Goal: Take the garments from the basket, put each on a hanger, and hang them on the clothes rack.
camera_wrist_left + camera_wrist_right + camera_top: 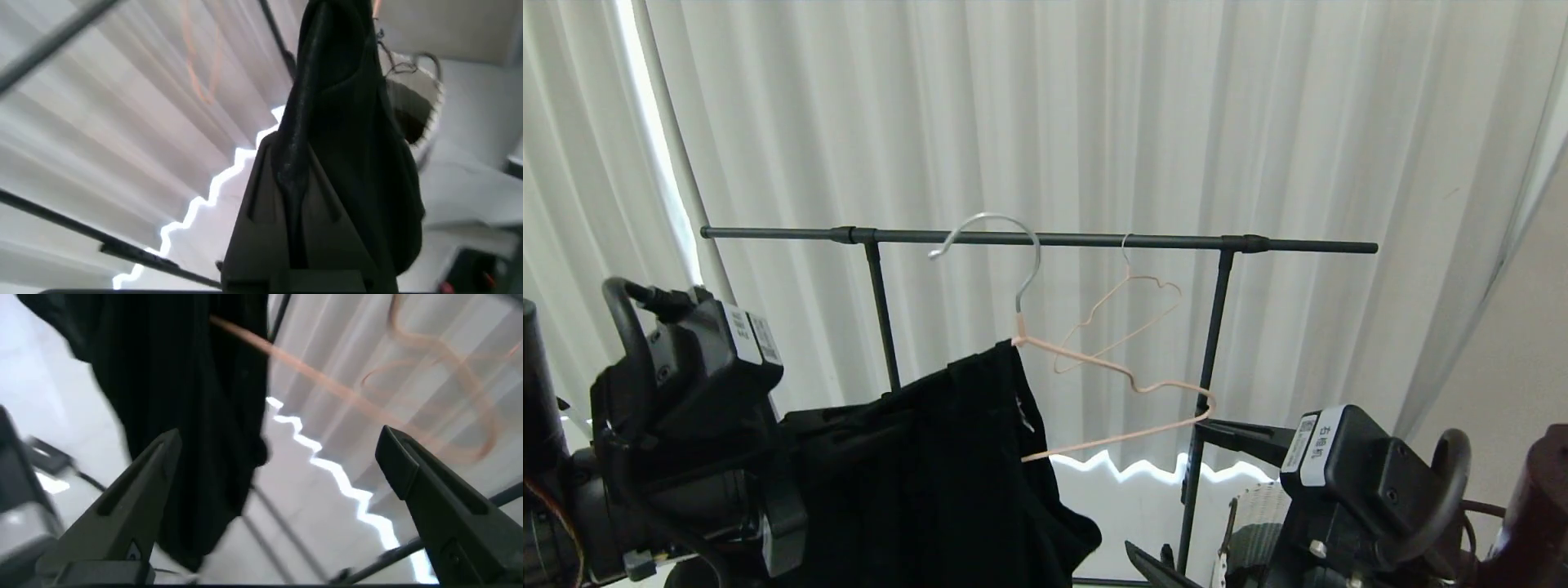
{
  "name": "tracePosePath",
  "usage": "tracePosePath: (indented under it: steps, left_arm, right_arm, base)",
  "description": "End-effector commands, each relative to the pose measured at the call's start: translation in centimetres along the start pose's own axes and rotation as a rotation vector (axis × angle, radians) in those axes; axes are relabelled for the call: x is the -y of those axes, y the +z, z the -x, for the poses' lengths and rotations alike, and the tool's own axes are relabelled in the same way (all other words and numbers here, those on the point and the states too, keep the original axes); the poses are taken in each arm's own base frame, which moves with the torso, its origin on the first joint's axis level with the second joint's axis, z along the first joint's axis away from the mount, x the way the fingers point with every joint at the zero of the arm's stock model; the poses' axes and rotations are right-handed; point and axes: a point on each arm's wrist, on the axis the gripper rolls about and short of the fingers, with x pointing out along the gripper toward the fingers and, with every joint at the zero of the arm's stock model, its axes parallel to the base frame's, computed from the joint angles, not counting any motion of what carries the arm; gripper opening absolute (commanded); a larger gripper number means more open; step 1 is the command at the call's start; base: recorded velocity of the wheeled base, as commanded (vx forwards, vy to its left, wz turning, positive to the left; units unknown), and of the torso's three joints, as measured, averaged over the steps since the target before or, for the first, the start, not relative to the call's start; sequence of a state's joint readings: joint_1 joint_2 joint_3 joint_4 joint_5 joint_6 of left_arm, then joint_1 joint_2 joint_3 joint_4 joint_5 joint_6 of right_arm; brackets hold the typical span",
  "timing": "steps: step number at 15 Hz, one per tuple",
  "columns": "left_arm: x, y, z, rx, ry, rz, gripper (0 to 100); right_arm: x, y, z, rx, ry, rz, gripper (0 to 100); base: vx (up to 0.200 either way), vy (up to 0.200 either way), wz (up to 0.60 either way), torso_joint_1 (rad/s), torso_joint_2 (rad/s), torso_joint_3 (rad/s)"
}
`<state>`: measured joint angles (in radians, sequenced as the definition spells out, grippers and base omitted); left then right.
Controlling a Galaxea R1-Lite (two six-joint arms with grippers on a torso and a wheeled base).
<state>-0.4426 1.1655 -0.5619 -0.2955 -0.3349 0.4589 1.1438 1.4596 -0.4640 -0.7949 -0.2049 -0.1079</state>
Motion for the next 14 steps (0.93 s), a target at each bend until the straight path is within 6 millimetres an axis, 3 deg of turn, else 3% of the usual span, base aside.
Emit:
tracePosePath:
  steps: [1, 4, 7, 9, 14]
  left_arm:
    - [-1.0, 1.0, -0.1, 0.026, 0.037, -0.005, 0]
    - [-1.8, 2.8, 0.2, 0.083, 0.064, -0.028, 0]
    - [-2.0, 3.4, 0.3, 0.105, 0.071, -0.037, 0]
    - [-2.0, 3.4, 0.3, 0.107, 0.071, -0.038, 0]
    - [-1.7, 3.9, 0.4, 0.130, 0.052, -0.049, 0]
  right_arm:
    - [-0.2, -0.4, -0.8, -0.027, 0.000, -0.070, 100]
    - [-0.3, -0.3, -2.4, -0.060, -0.022, -0.315, 100]
    - [0.8, 0.1, -6.0, -0.073, -0.120, -0.476, 100]
    - [1.6, -0.2, -7.6, -0.071, -0.193, -0.538, 100]
    - [1.4, -1.3, -9.0, -0.113, -0.210, -0.536, 100]
  base:
    - [0.000, 0.000, 0.00, 0.000, 0.00, 0.000]
    - [0.000, 0.000, 0.00, 0.000, 0.00, 0.000]
    - [0.000, 0.000, 0.00, 0.000, 0.00, 0.000]
    - [0.000, 0.000, 0.00, 0.000, 0.00, 0.000]
    - [0.000, 0.000, 0.00, 0.000, 0.00, 0.000]
